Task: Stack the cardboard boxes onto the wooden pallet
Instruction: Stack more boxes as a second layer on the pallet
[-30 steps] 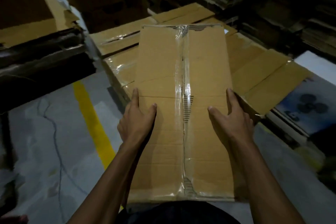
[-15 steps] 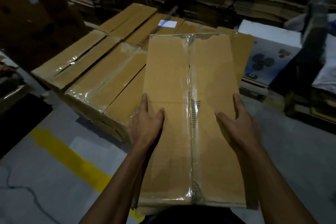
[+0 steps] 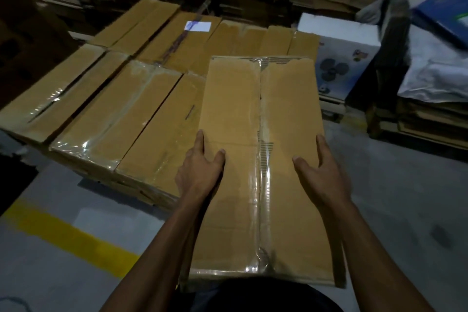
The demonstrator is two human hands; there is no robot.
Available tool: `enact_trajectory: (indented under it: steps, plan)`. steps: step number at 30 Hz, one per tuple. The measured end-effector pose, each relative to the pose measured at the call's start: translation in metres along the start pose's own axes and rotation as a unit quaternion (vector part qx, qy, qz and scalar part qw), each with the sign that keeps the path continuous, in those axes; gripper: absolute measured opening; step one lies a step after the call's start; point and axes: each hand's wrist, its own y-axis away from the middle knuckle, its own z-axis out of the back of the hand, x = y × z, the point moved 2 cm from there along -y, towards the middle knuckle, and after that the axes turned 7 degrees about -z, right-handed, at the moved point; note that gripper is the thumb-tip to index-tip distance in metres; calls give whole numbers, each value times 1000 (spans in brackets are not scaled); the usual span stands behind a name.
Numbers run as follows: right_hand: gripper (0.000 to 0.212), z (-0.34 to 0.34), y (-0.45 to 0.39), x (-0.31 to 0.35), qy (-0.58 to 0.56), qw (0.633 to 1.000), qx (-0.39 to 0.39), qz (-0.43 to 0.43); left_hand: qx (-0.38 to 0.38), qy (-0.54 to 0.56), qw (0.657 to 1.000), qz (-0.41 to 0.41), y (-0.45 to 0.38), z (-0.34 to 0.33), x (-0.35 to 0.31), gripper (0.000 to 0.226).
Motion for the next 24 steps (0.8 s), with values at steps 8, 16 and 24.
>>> enact_trajectory:
  steps: [8,16,24]
  plan:
    - [79,-34,29,-4,-30,996,-52,-66,60,-10,996,-60,-21,1,26,77]
    - [77,-62,63,1,-34,989,-92,-111,113,-15,987,-110,-35,3,54,77]
    - [77,-91,63,-10,-30,985,-100,-141,140,-8,984,-112,-45,-12,71,83]
